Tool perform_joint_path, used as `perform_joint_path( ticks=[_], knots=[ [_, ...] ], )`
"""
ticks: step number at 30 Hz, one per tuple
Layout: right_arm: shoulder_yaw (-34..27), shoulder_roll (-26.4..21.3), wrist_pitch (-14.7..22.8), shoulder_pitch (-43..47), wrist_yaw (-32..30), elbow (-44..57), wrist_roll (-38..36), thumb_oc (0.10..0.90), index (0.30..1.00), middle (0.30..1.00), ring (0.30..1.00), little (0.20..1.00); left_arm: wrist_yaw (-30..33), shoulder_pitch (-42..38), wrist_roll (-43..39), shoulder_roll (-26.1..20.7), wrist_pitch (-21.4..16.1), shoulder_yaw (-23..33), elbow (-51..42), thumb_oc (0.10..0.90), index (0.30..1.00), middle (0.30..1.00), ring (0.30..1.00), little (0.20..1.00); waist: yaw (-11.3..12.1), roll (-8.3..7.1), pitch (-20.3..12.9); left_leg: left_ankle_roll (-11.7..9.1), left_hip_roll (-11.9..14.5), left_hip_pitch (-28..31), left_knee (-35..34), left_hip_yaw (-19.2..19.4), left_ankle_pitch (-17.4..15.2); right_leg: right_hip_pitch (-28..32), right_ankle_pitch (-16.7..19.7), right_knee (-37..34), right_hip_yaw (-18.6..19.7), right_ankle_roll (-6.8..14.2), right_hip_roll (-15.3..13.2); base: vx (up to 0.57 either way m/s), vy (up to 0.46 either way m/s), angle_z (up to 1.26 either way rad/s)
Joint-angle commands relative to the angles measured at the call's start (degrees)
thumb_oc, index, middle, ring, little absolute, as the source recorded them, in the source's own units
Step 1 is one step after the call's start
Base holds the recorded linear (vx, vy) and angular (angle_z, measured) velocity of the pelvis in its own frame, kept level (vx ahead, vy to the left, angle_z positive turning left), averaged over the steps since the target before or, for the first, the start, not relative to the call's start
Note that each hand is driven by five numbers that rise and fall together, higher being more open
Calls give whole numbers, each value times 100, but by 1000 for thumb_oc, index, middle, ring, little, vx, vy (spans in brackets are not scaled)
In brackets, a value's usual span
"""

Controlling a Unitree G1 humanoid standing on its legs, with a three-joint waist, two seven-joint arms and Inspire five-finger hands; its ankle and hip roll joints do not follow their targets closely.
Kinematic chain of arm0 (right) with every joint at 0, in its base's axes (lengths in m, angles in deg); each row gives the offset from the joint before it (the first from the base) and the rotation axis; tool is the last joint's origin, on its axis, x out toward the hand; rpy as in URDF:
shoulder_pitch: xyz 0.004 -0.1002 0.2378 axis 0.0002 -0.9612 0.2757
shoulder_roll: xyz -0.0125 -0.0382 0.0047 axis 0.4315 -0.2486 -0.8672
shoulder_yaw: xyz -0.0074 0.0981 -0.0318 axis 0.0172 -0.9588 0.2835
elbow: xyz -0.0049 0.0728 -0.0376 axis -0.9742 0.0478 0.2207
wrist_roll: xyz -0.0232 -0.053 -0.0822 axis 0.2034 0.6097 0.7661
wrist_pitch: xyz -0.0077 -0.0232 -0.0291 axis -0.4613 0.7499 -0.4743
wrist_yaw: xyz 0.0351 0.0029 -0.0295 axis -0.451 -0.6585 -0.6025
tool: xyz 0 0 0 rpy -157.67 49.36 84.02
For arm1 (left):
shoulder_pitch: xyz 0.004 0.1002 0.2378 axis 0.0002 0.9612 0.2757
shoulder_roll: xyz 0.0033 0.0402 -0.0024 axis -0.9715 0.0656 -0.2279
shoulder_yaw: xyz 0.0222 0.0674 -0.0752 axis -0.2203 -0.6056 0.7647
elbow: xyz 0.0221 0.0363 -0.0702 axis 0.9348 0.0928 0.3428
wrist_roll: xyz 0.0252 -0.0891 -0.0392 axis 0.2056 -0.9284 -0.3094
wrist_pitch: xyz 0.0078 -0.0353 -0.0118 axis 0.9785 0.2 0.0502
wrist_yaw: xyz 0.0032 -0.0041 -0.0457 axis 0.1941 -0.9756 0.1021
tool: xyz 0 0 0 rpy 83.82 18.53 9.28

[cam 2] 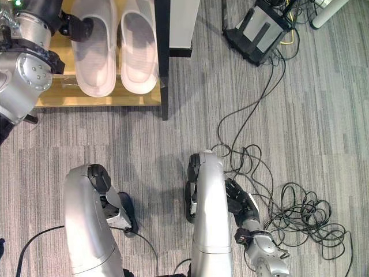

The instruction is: Arrange the slippers neatly on the shoe rack.

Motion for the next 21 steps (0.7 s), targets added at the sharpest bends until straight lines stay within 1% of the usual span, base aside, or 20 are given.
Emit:
perform_joint_path(
  ticks=[1, 2, 5, 8, 9, 10, 11, 12, 13, 14, 15, 16, 17, 18, 19, 20, 21],
  knots=[
    [62, 166, 127, 1, 138, 677, 124, 800, 900, 900, 900, 900, 418, -513, -351, -605, -395, 758, -453, 800, 900, 900, 900, 900, 164, 144, -145, -10, -564, 119, -200, -1113, -46, 344, -379, -146, 621, -114, -396, -26, -9, 4],
    [62, 155, 125, -3, 138, 680, 124, 800, 900, 900, 900, 900, 414, -480, -348, -612, -391, 791, -473, 800, 900, 900, 900, 900, 158, 152, -145, -11, -564, 119, -197, -1114, -46, 344, -379, -144, 621, -115, -395, 0, 0, 0],
    [67, 200, 100, 8, 122, 645, 174, 800, 900, 900, 900, 900, 308, -123, -638, -644, -551, 1021, -757, 800, 900, 900, 900, 900, 194, 174, -145, -27, -589, 119, -170, -1119, -42, 344, -389, -103, 626, -131, -401, 0, 0, 0],
    [81, 217, 66, 41, 133, 588, 207, 800, 900, 900, 900, 900, 38, 155, -1227, -600, -852, 1170, -875, 800, 900, 900, 900, 900, 220, 189, -145, -36, -609, 119, -151, -1132, -43, 344, -400, -86, 628, -161, -400, 0, 0, 0],
    [100, 225, 62, 88, 128, 567, 210, 800, 900, 900, 900, 900, -117, 336, -1728, -631, -1052, 1282, -957, 800, 900, 900, 900, 900, 224, 224, -145, -48, -614, 119, -172, -1140, -27, 344, -408, -84, 643, -179, -391, 0, 0, 0],
    [104, 219, 61, 90, 128, 567, 209, 800, 900, 900, 900, 900, -121, 349, -1735, -639, -1056, 1295, -960, 800, 900, 900, 900, 900, 218, 226, -145, -48, -615, 119, -172, -1140, -25, 344, -408, -84, 643, -180, -391, -19, -32, 0],
    [65, 267, 66, 65, 107, 579, 171, 800, 900, 900, 900, 900, -151, 594, -2168, -697, -1254, 1455, -1153, 800, 900, 900, 900, 900, 226, 254, -145, -71, -622, 119, -176, -1158, -5, 344, -422, -76, 644, -196, -383, -13, -44, 0],
    [32, 263, 88, 87, 76, 591, 166, 800, 900, 900, 900, 900, -190, 797, -2403, -696, -1376, 1586, -1289, 800, 900, 900, 900, 900, 229, 272, -145, -77, -640, 119, -161, -1177, 2, 344, -448, -52, 644, -213, -376, -6, -89, 1],
    [25, 288, 195, 272, -49, 634, 248, 800, 900, 900, 900, 900, -177, 1103, -2738, -710, -1614, 1831, -1596, 800, 900, 900, 900, 900, 283, 331, -145, -90, -664, 119, -131, -1186, 23, 344, -451, -10, 644, -217, -372, 5, -70, 4],
    [43, 268, 198, 279, -55, 631, 254, 800, 900, 900, 900, 900, -182, 1181, -2737, -724, -1612, 1908, -1629, 800, 900, 900, 900, 900, 260, 343, -145, -92, -664, 119, -128, -1188, 23, 344, -451, -8, 644, -217, -371, 50, -28, 19],
    [-657, 301, 533, 740, -591, 1105, 500, 800, 900, 900, 900, 900, -335, 3267, -3661, -370, -2333, 3702, -2971, 800, 900, 900, 900, 900, 372, 471, -145, -159, -725, 119, -120, -1261, 150, 344, -388, 18, 563, -223, -335, 45, 40, 10],
    [-884, 276, 649, 831, -748, 1278, 579, 800, 900, 900, 900, 900, -410, 4074, -3624, 39, -2416, 4383, -3453, 800, 900, 900, 900, 900, 336, 516, -145, -177, -746, 119, -209, -1270, 226, 344, -305, -65, 527, -203, -335, 37, 42, 6],
    [-1163, 285, 767, 967, -883, 1365, 604, 800, 900, 900, 900, 900, -440, 4576, -3614, 528, -2567, 4798, -3767, 800, 900, 900, 900, 900, 405, 518, -145, -194, -761, 119, -371, -1266, 305, 344, -248, -194, 473, -190, -335, 0, 0, 0],
    [-1139, 263, 766, 973, -886, 1368, 605, 800, 900, 900, 900, 900, -440, 4644, -3604, 547, -2547, 4863, -3815, 800, 900, 900, 900, 900, 374, 529, -145, -194, -764, 119, -376, -1267, 312, 344, -241, -197, 469, -195, -339, -95, -17, 11],
    [-1618, 299, 956, 1411, -1358, 1197, 829, 800, 900, 900, 900, 900, -243, 5521, -3428, 1578, -2846, 5441, -4312, 800, 900, 900, 900, 900, 582, 516, -145, -221, -775, 120, -921, -1193, 539, 344, -19, -664, 295, -197, -371, -213, -73, 17],
    [-2110, 381, 1111, 1768, -1713, 926, 869, 800, 900, 900, 900, 900, -196, 6207, -3389, 2370, -3069, 5736, -4697, 800, 900, 900, 900, 900, 753, 463, -150, -219, -771, 127, -1363, -1128, 790, 347, 167, -1105, 159, -212, -399, -220, -74, 4],
    [-2099, 370, 1116, 1773, -1714, 920, 869, 800, 900, 900, 900, 900, -193, 6230, -3381, 2390, -3054, 5754, -4729, 800, 900, 900, 900, 900, 740, 476, -150, -218, -775, 125, -1383, -1134, 816, 348, 190, -1125, 144, -224, -403, -216, -84, 4]
  ],
)
